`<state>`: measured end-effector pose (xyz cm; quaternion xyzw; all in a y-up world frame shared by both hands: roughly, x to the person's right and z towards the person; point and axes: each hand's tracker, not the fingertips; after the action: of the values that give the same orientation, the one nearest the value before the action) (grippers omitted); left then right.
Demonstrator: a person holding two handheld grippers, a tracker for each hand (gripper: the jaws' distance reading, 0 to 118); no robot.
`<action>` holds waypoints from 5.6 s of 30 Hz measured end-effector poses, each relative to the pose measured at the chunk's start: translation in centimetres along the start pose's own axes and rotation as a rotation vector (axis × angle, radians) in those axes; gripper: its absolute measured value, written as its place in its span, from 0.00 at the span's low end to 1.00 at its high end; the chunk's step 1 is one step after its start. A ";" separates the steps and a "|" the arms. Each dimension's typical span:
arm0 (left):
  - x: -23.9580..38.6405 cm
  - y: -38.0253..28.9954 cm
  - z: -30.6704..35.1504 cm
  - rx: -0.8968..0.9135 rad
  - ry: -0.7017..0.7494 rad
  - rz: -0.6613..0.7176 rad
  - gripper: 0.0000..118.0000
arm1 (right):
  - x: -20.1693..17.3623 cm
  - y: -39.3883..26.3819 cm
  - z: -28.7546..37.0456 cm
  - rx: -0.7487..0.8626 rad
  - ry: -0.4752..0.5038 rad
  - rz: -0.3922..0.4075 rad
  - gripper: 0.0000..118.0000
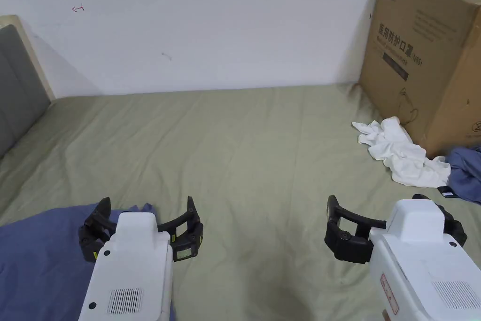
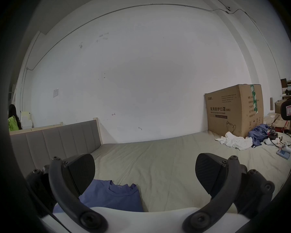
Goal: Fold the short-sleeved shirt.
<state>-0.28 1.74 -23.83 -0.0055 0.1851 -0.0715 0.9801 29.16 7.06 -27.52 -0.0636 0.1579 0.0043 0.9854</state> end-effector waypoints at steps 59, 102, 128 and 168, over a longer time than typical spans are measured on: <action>-25.2 -1.0 12.6 -0.162 0.572 0.069 0.00 | -23.2 0.2 -6.8 -0.014 0.579 0.058 0.00; -20.3 -19.3 -14.2 -1.099 0.111 0.276 0.20 | -13.7 -3.1 -12.5 -0.168 0.342 0.130 0.00; -7.3 11.1 -12.1 -0.486 -0.380 0.154 0.00 | -2.6 1.4 -5.6 -0.021 0.228 0.041 0.00; 16.3 -3.4 -10.1 -0.797 -0.622 0.079 0.89 | 7.5 1.2 -1.3 -0.049 -0.033 0.026 0.00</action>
<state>10.62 -3.75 -39.02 -0.3931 -0.1025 0.0468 0.9126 35.85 7.96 -31.18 -0.0857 0.1423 0.0219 0.9859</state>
